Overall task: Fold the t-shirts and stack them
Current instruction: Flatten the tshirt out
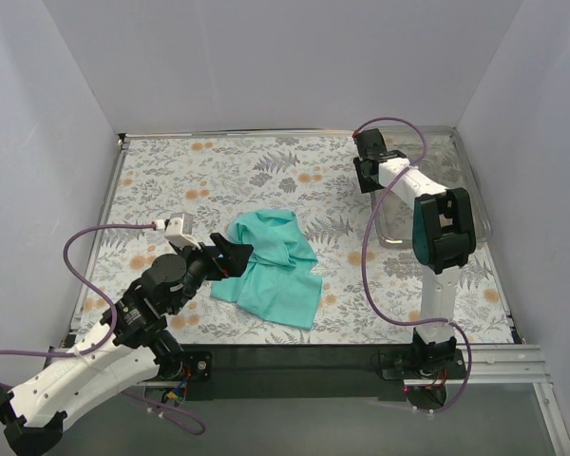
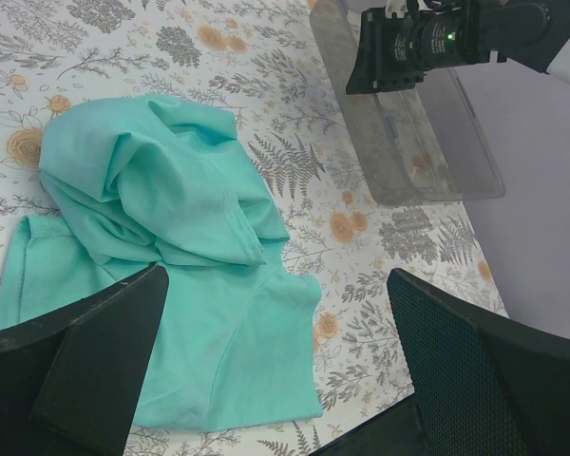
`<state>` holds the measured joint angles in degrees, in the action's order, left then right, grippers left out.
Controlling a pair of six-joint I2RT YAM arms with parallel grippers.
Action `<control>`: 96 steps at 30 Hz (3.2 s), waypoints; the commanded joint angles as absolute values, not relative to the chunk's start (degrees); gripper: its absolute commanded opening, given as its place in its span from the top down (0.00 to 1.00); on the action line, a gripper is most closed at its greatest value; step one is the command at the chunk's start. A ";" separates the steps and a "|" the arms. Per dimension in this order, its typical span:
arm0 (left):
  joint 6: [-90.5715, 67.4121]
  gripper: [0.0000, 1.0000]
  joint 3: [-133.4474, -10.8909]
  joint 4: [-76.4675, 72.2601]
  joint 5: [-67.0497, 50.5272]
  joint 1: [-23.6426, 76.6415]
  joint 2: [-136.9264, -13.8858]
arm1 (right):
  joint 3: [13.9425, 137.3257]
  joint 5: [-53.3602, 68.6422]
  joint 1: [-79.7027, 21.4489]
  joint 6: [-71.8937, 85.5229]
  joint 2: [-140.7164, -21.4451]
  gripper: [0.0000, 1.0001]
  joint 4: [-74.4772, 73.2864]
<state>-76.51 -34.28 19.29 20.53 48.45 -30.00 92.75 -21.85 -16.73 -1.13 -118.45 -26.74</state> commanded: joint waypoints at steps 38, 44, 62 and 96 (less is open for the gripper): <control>-77.51 0.14 -45.25 15.64 3.86 43.24 -67.28 | 67.24 51.52 -15.47 -36.74 -81.74 0.08 -28.04; -91.21 0.23 -53.69 22.57 7.29 43.33 -84.18 | 63.46 47.64 -14.42 -34.63 -78.32 0.09 -26.20; -91.51 1.00 -67.23 32.61 17.67 43.95 -84.50 | 52.73 55.19 -8.35 -33.57 -71.37 0.09 -20.13; -69.79 1.00 -96.50 39.73 17.05 38.41 -72.51 | 56.17 32.96 -40.08 -1.88 -80.42 0.22 -4.24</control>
